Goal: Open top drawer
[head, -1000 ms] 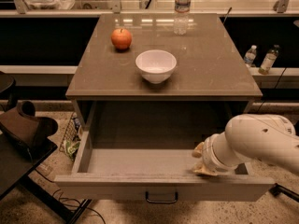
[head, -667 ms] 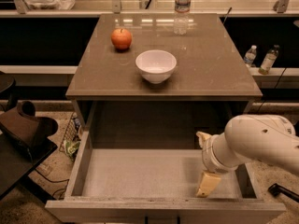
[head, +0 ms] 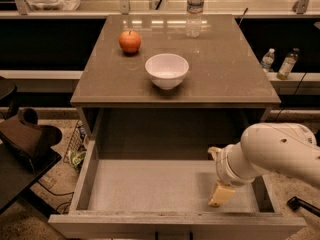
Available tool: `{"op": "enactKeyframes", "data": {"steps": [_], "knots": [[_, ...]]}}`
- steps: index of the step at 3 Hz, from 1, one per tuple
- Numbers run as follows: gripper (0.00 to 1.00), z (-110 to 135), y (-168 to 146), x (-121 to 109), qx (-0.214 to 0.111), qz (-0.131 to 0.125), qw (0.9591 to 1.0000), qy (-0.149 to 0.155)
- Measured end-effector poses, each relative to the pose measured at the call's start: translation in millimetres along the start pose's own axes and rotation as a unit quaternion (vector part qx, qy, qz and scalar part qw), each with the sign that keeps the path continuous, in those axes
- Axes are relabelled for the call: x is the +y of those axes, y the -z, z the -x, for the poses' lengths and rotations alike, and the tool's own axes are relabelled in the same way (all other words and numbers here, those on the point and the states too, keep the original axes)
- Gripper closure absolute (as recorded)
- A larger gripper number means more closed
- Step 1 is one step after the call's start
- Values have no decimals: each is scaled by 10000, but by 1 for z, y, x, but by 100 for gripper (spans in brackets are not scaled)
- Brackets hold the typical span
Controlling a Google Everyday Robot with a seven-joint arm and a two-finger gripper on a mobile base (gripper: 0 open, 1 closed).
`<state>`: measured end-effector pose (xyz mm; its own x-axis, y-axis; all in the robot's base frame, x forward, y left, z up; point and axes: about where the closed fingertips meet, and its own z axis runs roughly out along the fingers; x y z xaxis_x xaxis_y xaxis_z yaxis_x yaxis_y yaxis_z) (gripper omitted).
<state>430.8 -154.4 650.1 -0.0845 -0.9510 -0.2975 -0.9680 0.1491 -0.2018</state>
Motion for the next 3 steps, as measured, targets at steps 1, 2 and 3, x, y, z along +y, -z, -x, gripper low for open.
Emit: {"op": "enactKeyframes", "data": {"steps": [1, 2, 3], "knots": [[42, 6, -7, -8, 51, 73, 9999, 83], [64, 15, 21, -41, 265, -229, 9985, 432], [96, 24, 115, -101, 549, -985, 9884, 1017]]}}
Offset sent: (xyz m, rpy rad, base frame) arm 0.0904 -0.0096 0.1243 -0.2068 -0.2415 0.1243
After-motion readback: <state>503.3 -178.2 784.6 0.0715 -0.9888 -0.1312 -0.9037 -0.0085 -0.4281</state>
